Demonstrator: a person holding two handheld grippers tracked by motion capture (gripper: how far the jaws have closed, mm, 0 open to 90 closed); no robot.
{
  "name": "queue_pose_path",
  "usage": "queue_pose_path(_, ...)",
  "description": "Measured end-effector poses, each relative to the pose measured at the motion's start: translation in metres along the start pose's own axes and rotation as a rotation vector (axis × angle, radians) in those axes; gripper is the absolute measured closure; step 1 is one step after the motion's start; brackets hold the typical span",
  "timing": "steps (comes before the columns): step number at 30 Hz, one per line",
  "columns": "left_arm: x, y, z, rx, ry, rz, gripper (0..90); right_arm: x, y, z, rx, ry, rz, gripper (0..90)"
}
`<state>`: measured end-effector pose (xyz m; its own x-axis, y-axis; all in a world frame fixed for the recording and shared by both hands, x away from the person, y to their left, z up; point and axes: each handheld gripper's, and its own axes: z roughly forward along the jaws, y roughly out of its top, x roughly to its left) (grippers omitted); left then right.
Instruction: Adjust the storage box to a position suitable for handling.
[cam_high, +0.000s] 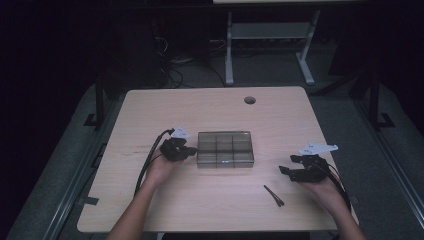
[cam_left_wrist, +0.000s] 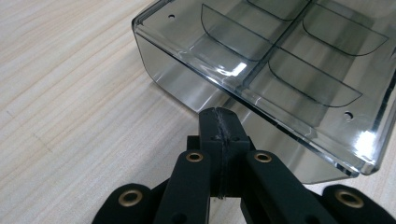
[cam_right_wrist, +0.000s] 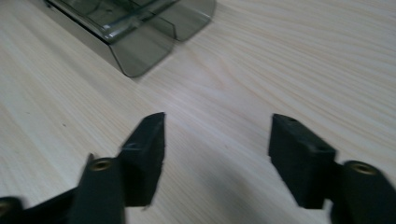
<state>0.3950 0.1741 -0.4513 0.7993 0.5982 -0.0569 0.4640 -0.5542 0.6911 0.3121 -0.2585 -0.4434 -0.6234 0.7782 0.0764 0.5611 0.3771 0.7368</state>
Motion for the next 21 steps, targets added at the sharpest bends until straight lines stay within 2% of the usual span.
queue_pose_path(1, 0.000, 0.000, 0.000, 0.000, -0.001, 0.000, 89.9, 0.001, 0.003, 0.002, 0.000, 0.006, -0.006, 47.2)
queue_pose_path(2, 0.000, 0.000, 0.000, 0.000, -0.001, 0.000, 89.9, 0.001, 0.003, 0.002, 0.000, 0.006, -0.006, 47.2)
queue_pose_path(3, 0.000, 0.000, 0.000, 0.001, -0.001, 0.000, 89.9, 0.002, 0.008, 0.007, 0.002, 0.020, -0.019, 56.4)
queue_pose_path(5, 0.001, 0.000, 0.001, -0.001, -0.002, 0.000, 89.9, 0.002, 0.010, 0.009, 0.008, 0.027, -0.024, 59.3)
queue_pose_path(6, 0.001, 0.000, 0.001, -0.002, -0.002, -0.001, 89.9, 0.002, 0.015, 0.016, 0.017, 0.035, -0.031, 67.1)
queue_pose_path(7, 0.001, 0.000, 0.001, -0.002, -0.002, -0.001, 89.9, 0.002, 0.015, 0.016, 0.017, 0.035, -0.031, 67.1)
queue_pose_path(8, 0.001, 0.000, 0.001, -0.009, -0.004, -0.009, 89.9, 0.002, 0.022, 0.022, 0.014, 0.044, -0.036, 74.1)
queue_pose_path(13, 0.002, 0.000, 0.000, -0.002, -0.005, -0.002, 89.9, 0.003, 0.035, 0.037, 0.001, 0.060, -0.052, 89.5)
queue_pose_path(17, 0.002, 0.000, -0.001, -0.004, -0.006, -0.004, 89.9, 0.004, 0.043, 0.045, -0.001, 0.083, -0.051, 90.0)
queue_pose_path(21, 0.002, 0.000, 0.000, -0.006, -0.006, -0.008, 89.9, 0.012, 0.053, 0.060, 0.021, 0.097, -0.072, 90.0)
